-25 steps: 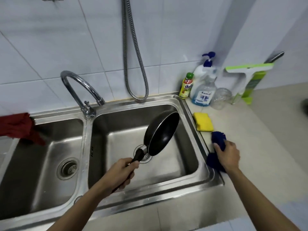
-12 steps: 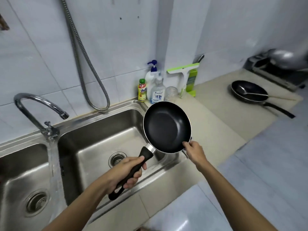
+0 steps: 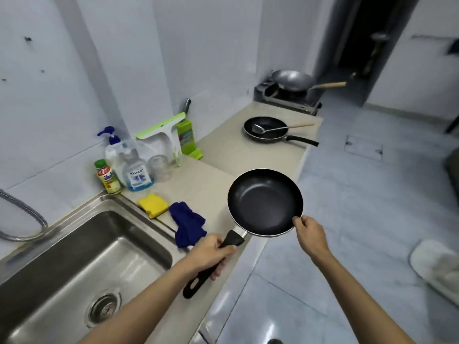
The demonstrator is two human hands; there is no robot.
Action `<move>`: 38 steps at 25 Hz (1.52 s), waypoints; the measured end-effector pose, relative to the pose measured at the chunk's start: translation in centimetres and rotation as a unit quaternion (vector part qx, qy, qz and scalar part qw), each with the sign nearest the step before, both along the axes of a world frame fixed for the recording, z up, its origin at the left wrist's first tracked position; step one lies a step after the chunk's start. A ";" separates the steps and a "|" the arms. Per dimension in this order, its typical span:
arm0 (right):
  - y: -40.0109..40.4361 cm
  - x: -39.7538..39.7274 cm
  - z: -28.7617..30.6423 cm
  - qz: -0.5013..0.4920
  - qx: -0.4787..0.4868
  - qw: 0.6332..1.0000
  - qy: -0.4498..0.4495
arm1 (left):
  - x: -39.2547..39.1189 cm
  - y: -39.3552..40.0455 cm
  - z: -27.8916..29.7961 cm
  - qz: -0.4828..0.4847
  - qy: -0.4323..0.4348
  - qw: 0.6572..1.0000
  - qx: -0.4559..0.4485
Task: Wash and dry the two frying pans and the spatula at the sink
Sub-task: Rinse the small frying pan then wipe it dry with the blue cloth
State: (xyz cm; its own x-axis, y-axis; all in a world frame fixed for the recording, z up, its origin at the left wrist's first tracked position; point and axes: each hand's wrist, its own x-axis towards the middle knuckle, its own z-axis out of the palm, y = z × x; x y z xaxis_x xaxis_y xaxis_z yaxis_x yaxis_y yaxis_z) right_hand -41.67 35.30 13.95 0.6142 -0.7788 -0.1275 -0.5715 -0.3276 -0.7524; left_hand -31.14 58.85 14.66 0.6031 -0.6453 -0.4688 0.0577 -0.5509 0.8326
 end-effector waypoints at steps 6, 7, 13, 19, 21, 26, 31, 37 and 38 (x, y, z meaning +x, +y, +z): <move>-13.2 -1.3 0.1 -0.040 0.014 0.999 -0.019 | 1.9 -15.3 -0.1 -0.086 0.058 0.995 0.007; -16.2 -1.3 0.1 -0.039 0.013 0.999 -0.018 | 1.8 -18.3 -0.4 -0.094 0.067 0.993 0.010; -31.6 -0.4 -0.9 -0.050 0.012 0.999 0.007 | 3.2 -33.9 -1.7 -0.101 0.103 0.990 0.012; -41.6 6.7 -3.2 -0.051 0.043 0.997 0.029 | 11.0 -44.2 -3.9 -0.100 0.065 0.993 0.023; -44.1 10.9 -3.7 -0.029 0.045 0.998 0.041 | 14.7 -46.4 -4.8 -0.095 0.032 0.995 0.023; -48.3 22.7 -4.3 0.049 0.051 0.996 0.056 | 24.7 -48.8 -5.6 -0.047 -0.025 0.998 0.030; -49.5 34.4 -5.6 0.190 0.050 0.977 0.083 | 30.4 -47.2 -6.3 0.076 -0.015 0.996 0.048; -47.0 48.5 -8.5 0.407 0.076 0.907 0.079 | 31.7 -45.1 -7.6 0.314 -0.010 0.945 0.091; -46.5 49.7 -9.1 0.427 0.102 0.896 0.068 | 31.3 -45.3 -7.7 0.347 -0.007 0.933 0.100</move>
State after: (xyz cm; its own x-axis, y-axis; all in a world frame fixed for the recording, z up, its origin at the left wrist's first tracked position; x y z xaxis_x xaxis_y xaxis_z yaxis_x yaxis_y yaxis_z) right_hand 8.07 -11.17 4.86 0.9427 0.0152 -0.3333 -0.2698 -0.5531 -0.7882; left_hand 0.16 13.55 6.95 0.8495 0.0015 -0.5276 0.4483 -0.5295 0.7202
